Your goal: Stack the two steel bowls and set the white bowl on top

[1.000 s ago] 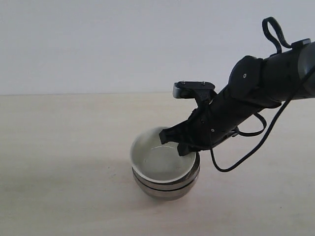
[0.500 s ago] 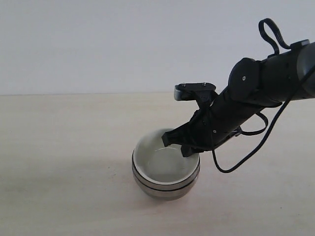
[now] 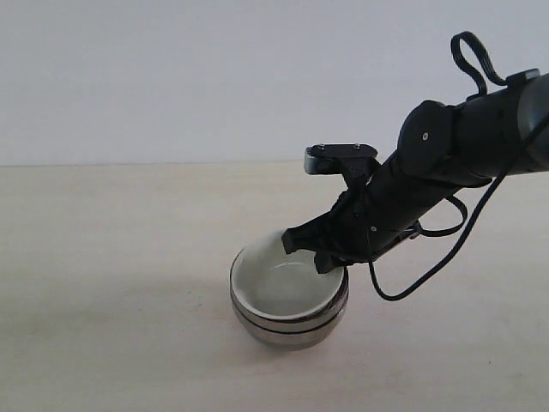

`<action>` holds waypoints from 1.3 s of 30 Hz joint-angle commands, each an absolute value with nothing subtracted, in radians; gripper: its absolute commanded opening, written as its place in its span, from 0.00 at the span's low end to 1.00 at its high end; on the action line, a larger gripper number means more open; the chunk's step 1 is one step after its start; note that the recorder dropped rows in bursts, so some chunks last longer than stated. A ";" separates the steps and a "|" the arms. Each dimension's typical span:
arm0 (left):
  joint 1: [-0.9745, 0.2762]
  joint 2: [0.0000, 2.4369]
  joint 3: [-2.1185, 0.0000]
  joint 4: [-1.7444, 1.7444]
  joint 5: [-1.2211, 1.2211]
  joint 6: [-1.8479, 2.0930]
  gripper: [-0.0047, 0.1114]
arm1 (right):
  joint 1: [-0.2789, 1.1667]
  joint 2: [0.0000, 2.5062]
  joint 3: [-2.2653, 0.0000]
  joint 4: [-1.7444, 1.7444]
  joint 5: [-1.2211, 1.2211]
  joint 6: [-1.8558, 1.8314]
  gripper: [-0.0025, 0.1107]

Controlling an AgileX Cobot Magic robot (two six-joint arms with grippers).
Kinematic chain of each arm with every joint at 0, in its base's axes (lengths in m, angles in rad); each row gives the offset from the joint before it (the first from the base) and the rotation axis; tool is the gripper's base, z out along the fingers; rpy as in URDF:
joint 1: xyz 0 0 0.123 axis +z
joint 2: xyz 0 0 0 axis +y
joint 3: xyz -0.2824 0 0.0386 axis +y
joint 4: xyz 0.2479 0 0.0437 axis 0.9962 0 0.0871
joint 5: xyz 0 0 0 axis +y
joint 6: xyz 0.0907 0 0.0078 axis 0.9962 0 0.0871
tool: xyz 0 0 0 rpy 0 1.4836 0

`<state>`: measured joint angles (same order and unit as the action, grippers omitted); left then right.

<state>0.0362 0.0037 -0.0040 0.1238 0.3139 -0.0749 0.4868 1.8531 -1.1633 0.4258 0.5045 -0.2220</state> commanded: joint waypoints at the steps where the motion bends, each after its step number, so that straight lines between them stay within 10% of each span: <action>1: 0.039 0.000 0.000 0.117 0.312 -0.071 0.08 | 0.487 1.847 -1.169 0.420 0.495 -0.216 0.32; 39: 0.039 0.000 0.000 0.117 0.312 -0.071 0.08 | 0.487 1.847 -1.298 0.288 0.625 -0.203 0.35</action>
<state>0.0362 0.0037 -0.0040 0.1238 0.3139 -0.0749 0.4872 1.8531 -1.2924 0.3252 0.6328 -0.2218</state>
